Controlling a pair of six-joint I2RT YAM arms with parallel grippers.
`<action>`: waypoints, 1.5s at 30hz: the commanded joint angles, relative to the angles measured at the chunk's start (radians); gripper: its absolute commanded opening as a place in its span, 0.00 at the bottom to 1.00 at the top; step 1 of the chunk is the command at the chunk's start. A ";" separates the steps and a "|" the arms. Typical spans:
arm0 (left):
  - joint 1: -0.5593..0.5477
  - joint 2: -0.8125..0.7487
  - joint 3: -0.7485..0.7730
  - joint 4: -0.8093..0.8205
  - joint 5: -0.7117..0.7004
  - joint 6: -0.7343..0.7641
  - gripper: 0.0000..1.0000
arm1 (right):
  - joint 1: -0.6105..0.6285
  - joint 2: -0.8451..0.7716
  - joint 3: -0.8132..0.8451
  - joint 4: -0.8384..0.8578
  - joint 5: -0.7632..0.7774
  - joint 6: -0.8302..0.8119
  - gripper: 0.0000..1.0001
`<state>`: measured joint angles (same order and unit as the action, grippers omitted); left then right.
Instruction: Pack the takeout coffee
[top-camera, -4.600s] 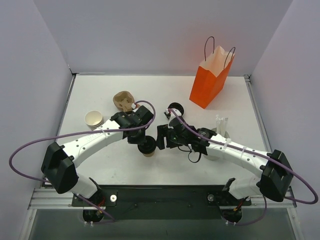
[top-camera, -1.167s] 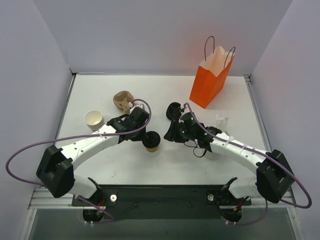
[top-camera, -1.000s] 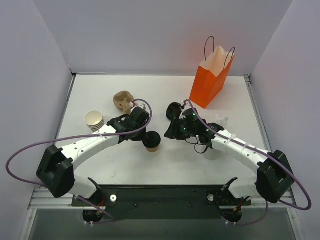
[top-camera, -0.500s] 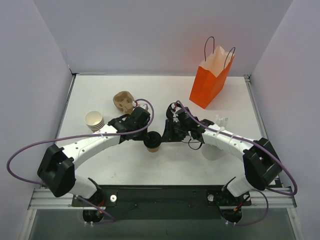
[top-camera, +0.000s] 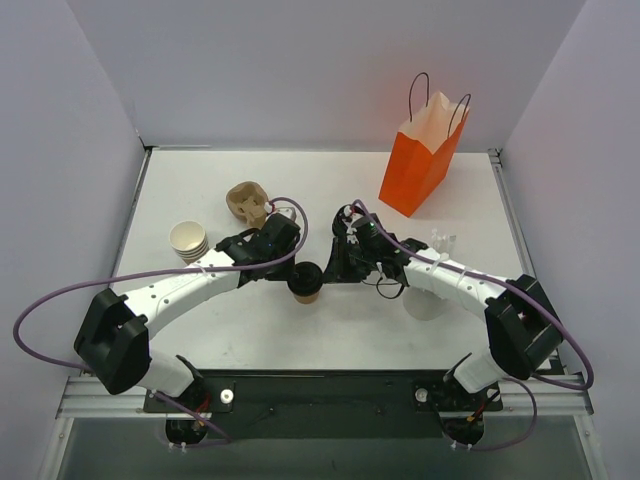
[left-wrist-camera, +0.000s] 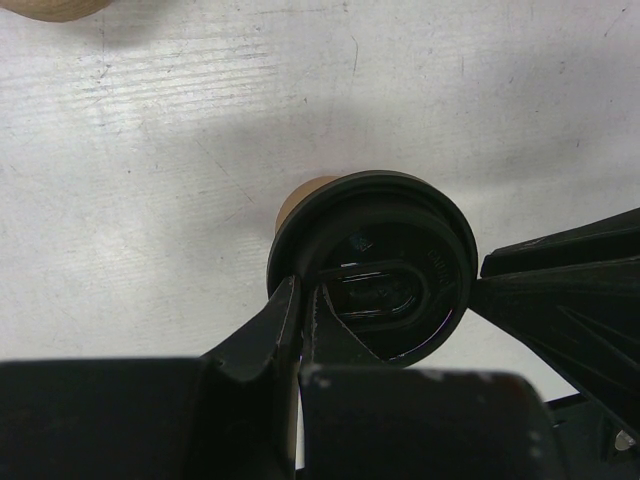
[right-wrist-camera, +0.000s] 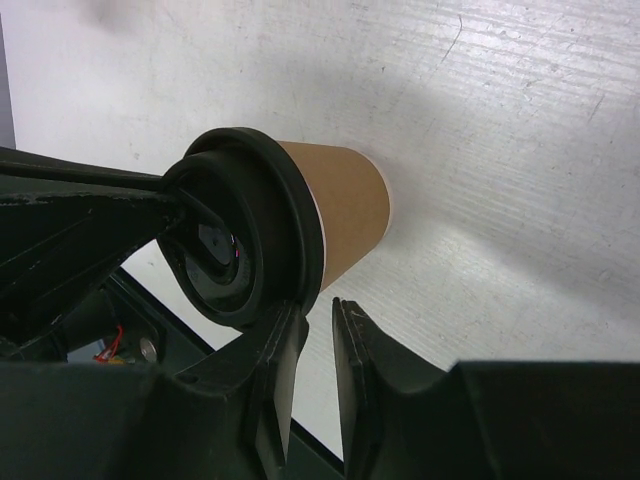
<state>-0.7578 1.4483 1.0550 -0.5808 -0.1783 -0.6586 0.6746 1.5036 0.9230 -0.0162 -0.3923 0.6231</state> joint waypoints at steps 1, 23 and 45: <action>-0.014 0.083 -0.098 -0.110 0.017 0.005 0.05 | -0.007 0.027 -0.061 -0.021 0.118 0.030 0.21; -0.020 0.054 -0.110 -0.109 0.008 0.020 0.05 | 0.039 -0.104 -0.107 -0.065 0.208 0.078 0.22; -0.028 -0.062 0.088 -0.117 0.146 0.007 0.30 | 0.025 -0.141 0.039 -0.128 0.113 0.001 0.29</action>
<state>-0.7837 1.4155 1.0977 -0.7067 -0.0631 -0.6460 0.7010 1.3750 0.9409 -0.1211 -0.2676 0.6338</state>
